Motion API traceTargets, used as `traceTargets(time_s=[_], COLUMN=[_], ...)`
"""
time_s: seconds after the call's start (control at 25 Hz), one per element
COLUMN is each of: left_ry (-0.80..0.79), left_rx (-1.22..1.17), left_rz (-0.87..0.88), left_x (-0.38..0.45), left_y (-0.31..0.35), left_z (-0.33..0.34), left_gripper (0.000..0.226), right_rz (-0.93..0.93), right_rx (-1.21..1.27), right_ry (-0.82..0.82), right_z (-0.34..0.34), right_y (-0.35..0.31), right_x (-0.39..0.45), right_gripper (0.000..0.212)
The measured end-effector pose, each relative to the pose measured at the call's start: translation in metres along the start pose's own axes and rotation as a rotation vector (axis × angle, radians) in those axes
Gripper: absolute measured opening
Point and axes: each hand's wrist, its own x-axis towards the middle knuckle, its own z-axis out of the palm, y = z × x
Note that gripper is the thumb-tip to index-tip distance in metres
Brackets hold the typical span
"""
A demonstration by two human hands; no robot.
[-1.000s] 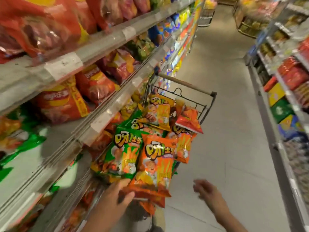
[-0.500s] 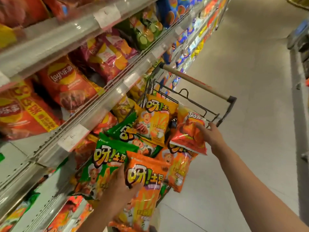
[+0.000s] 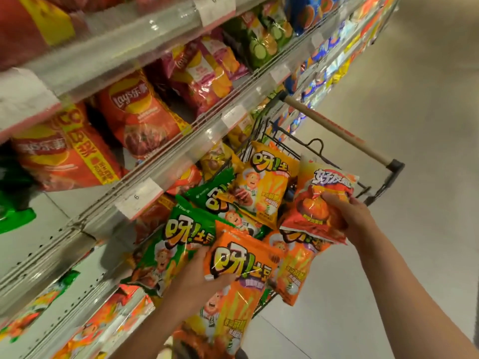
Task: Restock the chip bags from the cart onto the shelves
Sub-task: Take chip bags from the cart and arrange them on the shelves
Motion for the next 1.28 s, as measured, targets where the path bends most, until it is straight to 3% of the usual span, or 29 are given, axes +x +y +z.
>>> traceTargets(time_s=[0.32,0.64,0.8,1.12,1.28], left_ry=[0.159,0.301,0.427,0.738,0.872], left_rx=[-0.204,-0.380,-0.471,-0.594,-0.574], left_rz=[0.183,0.128,0.087,0.051,-0.009], left_x=[-0.072,-0.166,-0.205,-0.291,-0.327], left_y=[-0.043,-0.160,-0.198,-0.224,-0.239], left_z=[-0.070,-0.117,-0.126,-0.103,-0.068], left_gripper=[0.069,0.051,0.065,0.045,0.038], right_rz=[-0.278,-0.517,-0.525,-0.431,-0.361], right_rx=[-0.012,-0.136,-0.213,-0.281,-0.275], right_ry=[-0.025,0.004,-0.161,-0.530,-0.655], right_z=[0.050,0.125,0.155,0.200,0.205], right_y=[0.011,0.066,0.094,0.138,0.173], right_x=[-0.120,-0.250,-0.289,-0.325,-0.340], right_gripper=[0.048,0.059,0.066,0.087,0.068])
